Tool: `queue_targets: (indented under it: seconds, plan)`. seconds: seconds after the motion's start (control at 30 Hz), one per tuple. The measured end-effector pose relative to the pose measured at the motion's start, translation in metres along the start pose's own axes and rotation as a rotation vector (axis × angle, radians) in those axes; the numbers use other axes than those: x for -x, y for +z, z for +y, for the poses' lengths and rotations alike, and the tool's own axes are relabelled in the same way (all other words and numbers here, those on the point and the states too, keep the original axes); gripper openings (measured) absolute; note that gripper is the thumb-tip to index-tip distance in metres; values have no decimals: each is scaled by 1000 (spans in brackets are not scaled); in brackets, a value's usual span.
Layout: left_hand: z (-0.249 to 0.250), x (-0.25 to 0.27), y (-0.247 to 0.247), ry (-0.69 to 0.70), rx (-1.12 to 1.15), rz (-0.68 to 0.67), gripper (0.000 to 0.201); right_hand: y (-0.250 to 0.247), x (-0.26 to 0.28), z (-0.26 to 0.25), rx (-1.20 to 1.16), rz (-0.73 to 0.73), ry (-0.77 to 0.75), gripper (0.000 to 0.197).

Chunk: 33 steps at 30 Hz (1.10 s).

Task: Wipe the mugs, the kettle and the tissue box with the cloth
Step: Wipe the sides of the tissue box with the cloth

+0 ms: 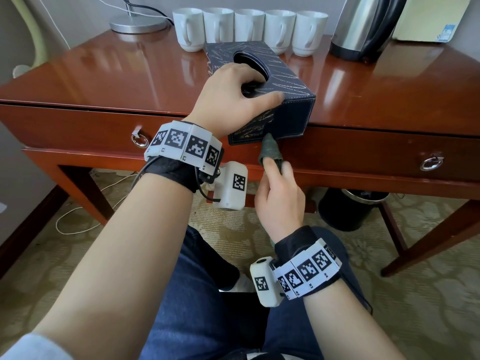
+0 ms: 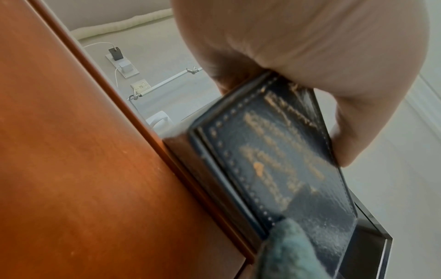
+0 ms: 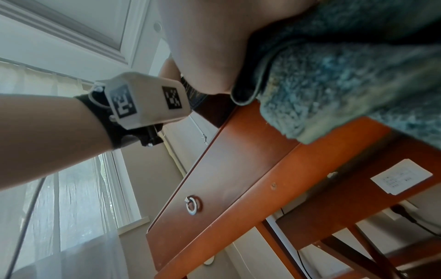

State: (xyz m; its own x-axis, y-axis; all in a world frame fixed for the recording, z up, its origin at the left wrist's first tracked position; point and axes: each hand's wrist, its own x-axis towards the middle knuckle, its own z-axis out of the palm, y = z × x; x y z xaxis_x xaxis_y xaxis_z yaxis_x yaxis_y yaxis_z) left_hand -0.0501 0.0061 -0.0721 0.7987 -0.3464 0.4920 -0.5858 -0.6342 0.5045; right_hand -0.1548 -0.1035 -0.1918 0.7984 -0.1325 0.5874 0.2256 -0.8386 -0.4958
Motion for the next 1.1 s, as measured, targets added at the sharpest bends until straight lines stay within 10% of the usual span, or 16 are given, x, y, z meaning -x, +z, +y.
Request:
queue_targets:
  seconds: [1.1]
  plan:
    - [-3,-5,3,20,-16,-8,78,0,-8,-5,-30,33,-72,43]
